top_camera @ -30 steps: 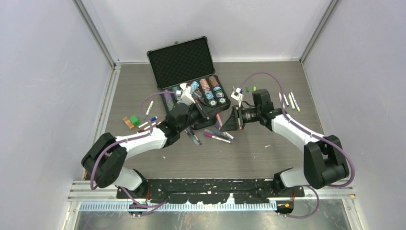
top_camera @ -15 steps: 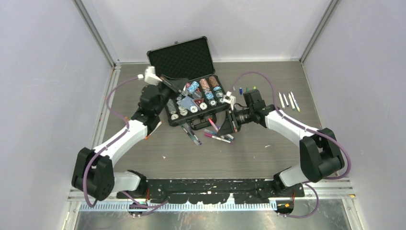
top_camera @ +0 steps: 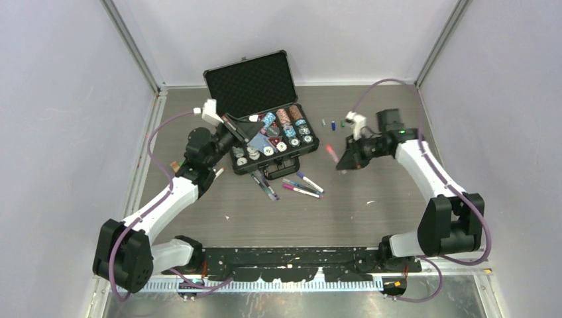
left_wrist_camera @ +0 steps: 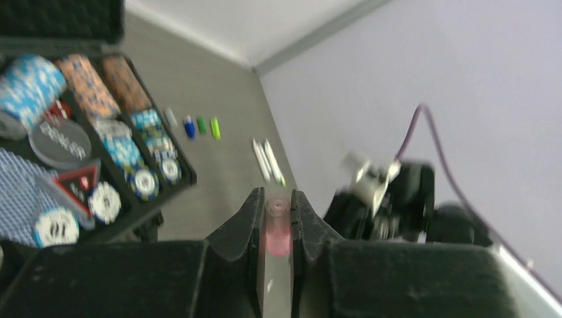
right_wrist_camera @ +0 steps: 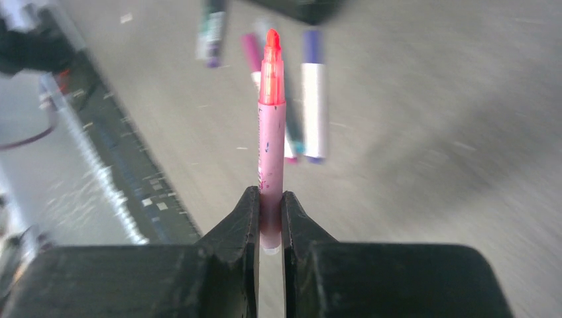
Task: Open the pen caps
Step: Open the pen cap from the pen, then place the pen at the center of the board.
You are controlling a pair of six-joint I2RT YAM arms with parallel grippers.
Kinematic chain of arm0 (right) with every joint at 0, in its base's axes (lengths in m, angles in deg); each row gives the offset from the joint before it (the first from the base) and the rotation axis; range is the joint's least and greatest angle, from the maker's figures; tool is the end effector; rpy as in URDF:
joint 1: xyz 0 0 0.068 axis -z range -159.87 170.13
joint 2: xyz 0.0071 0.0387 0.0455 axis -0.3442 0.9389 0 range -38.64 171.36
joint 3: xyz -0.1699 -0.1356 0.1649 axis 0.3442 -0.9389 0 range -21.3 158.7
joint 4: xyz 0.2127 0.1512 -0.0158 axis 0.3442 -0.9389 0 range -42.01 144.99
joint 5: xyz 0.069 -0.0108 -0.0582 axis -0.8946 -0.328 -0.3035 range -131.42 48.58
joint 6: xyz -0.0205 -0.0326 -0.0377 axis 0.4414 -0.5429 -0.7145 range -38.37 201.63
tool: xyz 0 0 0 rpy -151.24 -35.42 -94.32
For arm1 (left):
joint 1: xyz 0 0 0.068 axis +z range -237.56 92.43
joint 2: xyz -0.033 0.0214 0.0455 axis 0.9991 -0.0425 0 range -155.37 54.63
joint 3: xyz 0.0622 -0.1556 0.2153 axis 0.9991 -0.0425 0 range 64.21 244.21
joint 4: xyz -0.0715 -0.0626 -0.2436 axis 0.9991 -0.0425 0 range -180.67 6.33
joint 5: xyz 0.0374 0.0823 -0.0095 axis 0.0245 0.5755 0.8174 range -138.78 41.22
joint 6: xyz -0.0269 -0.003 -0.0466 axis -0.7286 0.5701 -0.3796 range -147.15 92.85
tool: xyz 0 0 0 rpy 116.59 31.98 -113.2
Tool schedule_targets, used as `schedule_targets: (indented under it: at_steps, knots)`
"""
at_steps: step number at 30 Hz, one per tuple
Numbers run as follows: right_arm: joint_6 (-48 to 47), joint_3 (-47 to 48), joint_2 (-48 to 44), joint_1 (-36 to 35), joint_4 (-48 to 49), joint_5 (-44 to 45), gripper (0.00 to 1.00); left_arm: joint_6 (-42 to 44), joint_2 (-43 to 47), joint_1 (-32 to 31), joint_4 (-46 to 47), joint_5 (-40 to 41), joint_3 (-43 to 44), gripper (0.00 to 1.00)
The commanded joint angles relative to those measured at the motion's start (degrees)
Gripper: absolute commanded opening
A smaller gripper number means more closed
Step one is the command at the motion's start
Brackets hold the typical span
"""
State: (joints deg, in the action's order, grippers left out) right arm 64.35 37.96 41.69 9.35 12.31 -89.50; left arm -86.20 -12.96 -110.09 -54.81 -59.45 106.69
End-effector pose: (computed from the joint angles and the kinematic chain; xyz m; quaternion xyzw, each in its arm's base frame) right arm 0.2595 0.0763 0.2540 -0.3054 0.8405 0.3842 0.2295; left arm 0.2519 -0.1116 0.3152 -0.1488 0.6676 -0.5229 0.5087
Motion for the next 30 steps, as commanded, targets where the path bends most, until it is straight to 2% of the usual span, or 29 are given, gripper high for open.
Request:
schedule_targets:
  at_steps: [1, 6, 10, 15, 22, 30]
  knots:
    - [-10.17, 4.81, -2.99, 11.83, -8.76, 12.40, 0.01, 2.01, 4.04, 0.11, -0.53, -13.92, -4.79, 0.00]
    - [-15.02, 10.83, -0.50, 23.44, -9.44, 25.81, 0.03, 5.53, 8.27, 0.11, -4.30, -18.82, -8.50, 0.00]
    - [-19.30, 17.01, 6.25, 29.22, -9.75, 35.93, 0.03, 6.22, 10.73, 0.09, -4.25, -20.86, -12.11, 0.00]
    - [-19.75, 25.77, 16.91, 31.13, -9.62, 41.86, 0.04, 6.31, 12.57, 0.10, -2.84, -21.82, -16.18, 0.00]
    - [-18.89, 39.58, 32.18, 31.17, -10.89, 50.50, 0.06, 8.75, 13.66, 0.11, -4.36, -22.63, -16.62, 0.01]
    - [-17.14, 52.03, 44.49, 31.35, -13.93, 54.07, 0.11, 10.59, 13.63, 0.11, -6.48, -22.95, -15.59, 0.01]
